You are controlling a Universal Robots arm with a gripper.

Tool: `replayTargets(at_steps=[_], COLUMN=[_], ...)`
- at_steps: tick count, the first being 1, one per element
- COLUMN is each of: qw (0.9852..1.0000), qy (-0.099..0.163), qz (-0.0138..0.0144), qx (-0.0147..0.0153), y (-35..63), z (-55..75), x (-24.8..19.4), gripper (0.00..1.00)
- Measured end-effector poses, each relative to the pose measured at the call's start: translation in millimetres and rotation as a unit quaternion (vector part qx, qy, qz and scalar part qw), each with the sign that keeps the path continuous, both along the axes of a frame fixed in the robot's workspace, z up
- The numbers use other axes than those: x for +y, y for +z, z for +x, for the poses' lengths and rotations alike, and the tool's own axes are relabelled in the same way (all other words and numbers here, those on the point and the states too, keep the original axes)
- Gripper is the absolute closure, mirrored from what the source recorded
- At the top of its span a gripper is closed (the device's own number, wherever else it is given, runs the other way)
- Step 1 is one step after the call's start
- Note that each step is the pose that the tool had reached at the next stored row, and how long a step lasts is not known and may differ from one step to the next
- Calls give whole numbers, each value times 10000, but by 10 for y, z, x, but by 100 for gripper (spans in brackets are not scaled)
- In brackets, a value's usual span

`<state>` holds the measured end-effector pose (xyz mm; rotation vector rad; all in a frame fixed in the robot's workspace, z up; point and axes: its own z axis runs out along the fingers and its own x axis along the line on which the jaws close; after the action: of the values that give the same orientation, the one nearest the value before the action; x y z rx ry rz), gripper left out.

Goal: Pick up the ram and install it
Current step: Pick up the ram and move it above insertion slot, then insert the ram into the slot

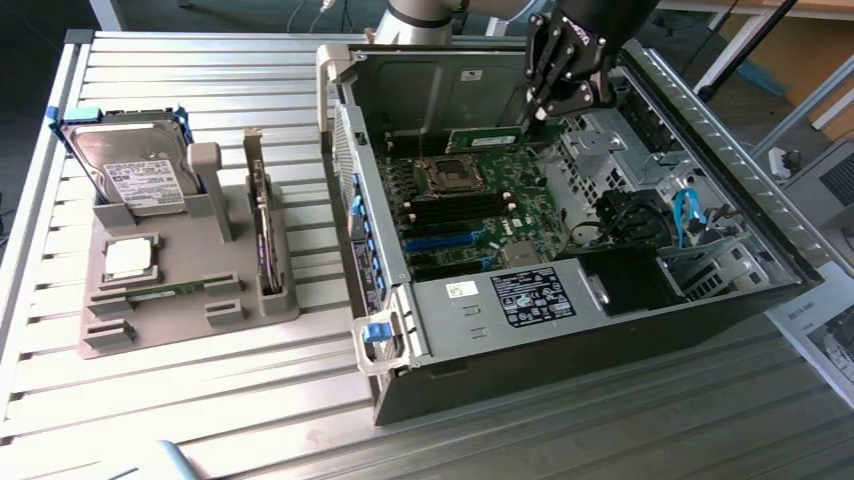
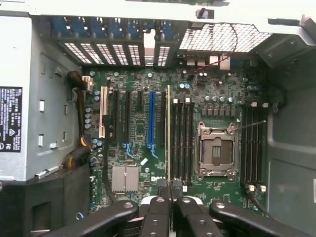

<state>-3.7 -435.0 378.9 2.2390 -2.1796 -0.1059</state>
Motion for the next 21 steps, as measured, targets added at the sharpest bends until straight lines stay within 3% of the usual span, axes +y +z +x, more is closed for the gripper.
replayTargets(at_steps=[6, 10, 21], qw=[10000, 10000, 10000], qy=[0, 0, 0], qz=[0, 0, 6], qx=[-7, -10, -10], y=[-17, -27, -29], z=[0, 0, 0], x=[119, 174, 181], gripper=[88, 88, 88])
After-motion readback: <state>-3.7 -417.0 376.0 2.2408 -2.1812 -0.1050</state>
